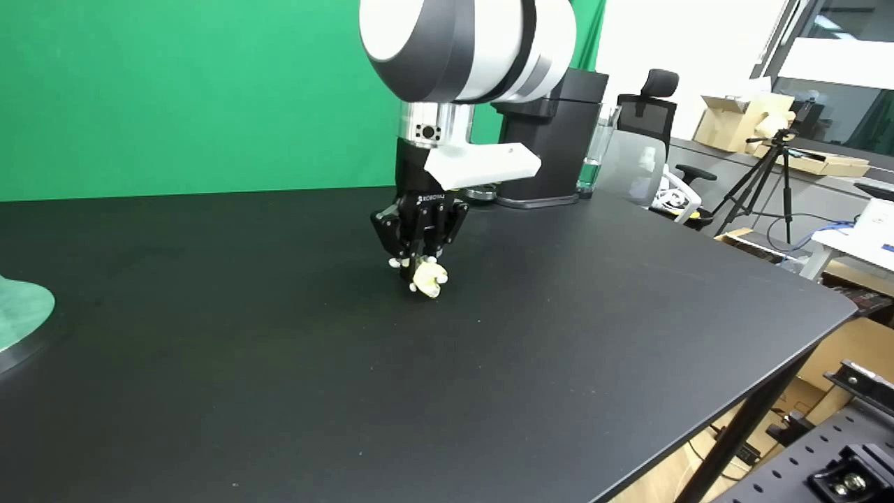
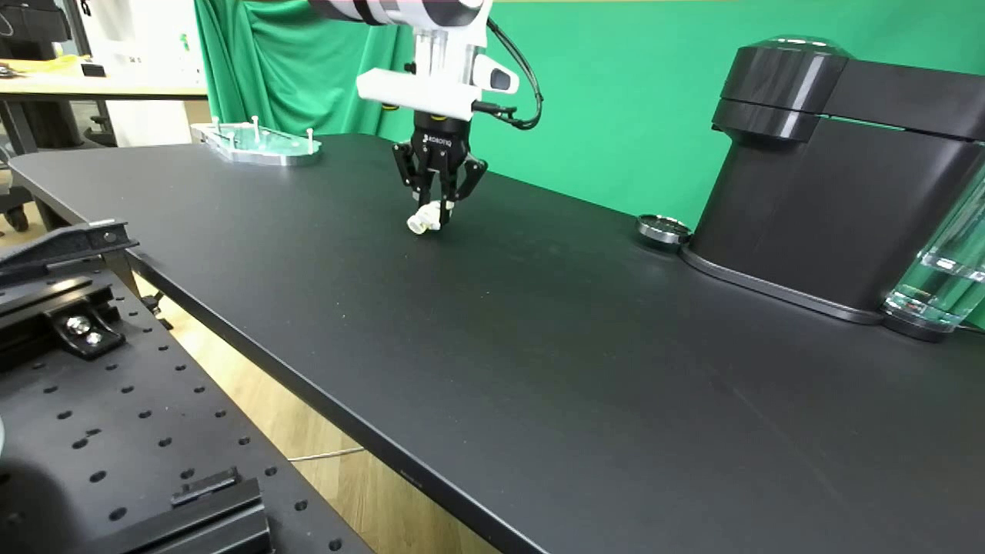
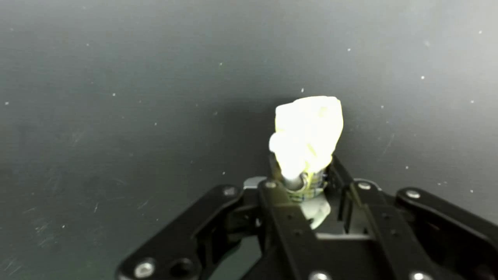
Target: Move the object from right to left
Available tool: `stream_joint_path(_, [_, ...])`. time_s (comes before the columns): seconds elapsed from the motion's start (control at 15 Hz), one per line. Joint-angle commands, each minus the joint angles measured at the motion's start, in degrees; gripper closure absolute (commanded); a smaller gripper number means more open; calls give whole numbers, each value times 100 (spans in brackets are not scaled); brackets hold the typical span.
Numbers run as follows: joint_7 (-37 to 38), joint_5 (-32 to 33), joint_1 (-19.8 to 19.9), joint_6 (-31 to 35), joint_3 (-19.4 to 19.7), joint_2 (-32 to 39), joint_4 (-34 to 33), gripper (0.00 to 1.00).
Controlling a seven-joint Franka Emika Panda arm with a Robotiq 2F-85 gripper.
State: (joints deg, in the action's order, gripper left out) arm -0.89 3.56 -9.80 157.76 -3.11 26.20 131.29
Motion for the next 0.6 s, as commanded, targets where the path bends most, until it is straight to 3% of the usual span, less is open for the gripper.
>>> stream_joint_path(0.0, [267, 256, -190, 123, 137, 144, -32, 42])
stream_joint_path(0.4, [283, 533, -389, 395, 272, -48, 88, 3])
stream_joint_path(0.53, [243, 533, -391, 445, 245, -175, 145, 0])
